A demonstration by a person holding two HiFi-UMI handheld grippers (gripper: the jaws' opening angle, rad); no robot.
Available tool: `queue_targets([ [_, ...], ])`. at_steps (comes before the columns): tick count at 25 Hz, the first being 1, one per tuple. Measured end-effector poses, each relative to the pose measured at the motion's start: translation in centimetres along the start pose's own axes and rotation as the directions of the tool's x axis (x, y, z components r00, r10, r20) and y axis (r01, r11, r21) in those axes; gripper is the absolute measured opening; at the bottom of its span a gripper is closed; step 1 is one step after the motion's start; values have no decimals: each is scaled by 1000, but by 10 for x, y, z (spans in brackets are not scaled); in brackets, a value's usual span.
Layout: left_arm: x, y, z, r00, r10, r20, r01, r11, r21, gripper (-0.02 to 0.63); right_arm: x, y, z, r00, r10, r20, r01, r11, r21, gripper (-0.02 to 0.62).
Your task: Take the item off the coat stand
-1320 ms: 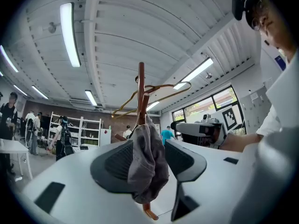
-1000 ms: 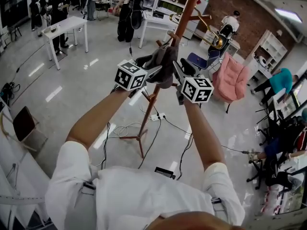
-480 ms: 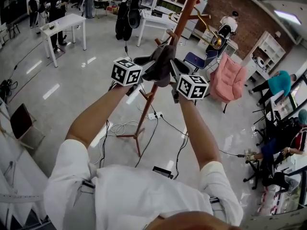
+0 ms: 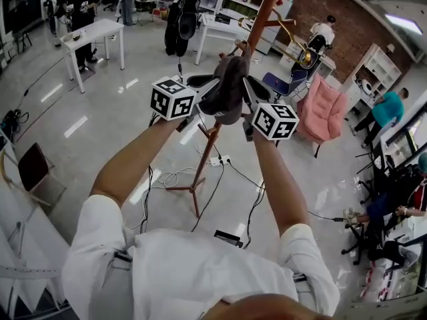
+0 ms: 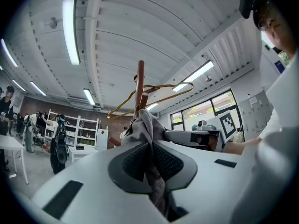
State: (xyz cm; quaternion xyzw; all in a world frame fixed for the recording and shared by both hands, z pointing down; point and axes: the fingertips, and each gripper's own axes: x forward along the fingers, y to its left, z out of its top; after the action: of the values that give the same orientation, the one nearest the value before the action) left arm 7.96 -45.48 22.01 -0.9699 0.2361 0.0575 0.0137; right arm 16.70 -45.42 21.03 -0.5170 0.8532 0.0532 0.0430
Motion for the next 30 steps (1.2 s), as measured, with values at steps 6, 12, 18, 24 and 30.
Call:
queue_targets([
  [6,-18,-18,41,998,-13,62,8,996,92,34,-8,26,44,994,53,93,-50,998,-34,52],
  [12,-48,-39,68,995,-22,102,6,988,151,34,-28,57,74,980,101,171,-85,991,-99,52],
  [18,-92,-65,76,992,40,116,-69,963,262,34,-64,99,75,964,146,224,-113,981,-155,52],
  [24,-122,-83,41,993,68,96,-89,967,237,34,-88,120,35,966,154,209,-133,985,-111,52],
  [30,-147,-96,-19,990,136,28,-139,965,222,34,-114,139,-27,975,158,156,-150,986,-67,52],
])
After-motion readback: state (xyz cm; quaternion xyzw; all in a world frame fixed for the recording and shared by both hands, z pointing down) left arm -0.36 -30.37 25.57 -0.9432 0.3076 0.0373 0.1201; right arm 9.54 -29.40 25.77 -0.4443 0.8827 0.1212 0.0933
